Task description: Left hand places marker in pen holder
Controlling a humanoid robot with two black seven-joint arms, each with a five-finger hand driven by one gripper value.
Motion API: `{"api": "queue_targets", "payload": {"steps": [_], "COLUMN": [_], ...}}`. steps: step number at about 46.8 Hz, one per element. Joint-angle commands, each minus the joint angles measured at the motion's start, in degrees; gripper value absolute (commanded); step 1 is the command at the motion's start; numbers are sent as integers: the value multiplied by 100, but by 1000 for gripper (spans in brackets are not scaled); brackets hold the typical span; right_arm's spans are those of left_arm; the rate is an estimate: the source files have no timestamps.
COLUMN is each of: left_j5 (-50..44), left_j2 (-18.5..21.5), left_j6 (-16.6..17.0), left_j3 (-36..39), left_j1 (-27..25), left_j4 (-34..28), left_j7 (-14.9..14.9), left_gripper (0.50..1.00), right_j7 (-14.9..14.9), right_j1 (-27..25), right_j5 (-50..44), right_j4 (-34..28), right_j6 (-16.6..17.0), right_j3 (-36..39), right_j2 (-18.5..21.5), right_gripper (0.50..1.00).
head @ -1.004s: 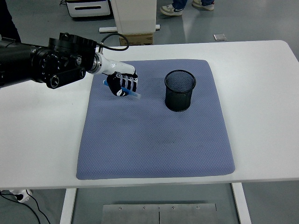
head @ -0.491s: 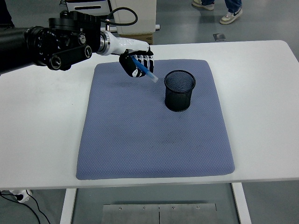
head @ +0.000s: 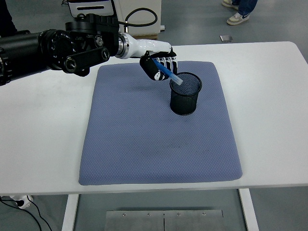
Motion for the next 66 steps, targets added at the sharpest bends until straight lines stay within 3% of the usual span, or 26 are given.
{"api": "queue_targets", "payload": {"steps": [1,22,53,66], "left_j5": [-121,-789,-1896,-2529], "left_j2": [-51,-358,-587,-596], "left_j6": [10,36,458,634], "left_j3": [-137,-849,-1684,-1816], "left_j1": [-2,438,1352,1633], "left_j4": [-1,-1,148,166], "left_j7": [-1,8,-18,-273], "left_gripper": [500,500,500,500], "right_j7": [-1,-1,-1,-1], "right_j1": [-6,-6,3,-6], "right_j5": [9,0,0,0], "right_j4": [-1,-1,-1,-1], "right_j6": [0,0,0,0], "right_j3": [0,0,0,0], "right_j2": [0,0,0,0], "right_gripper": [1000,1000,1000,1000]}}
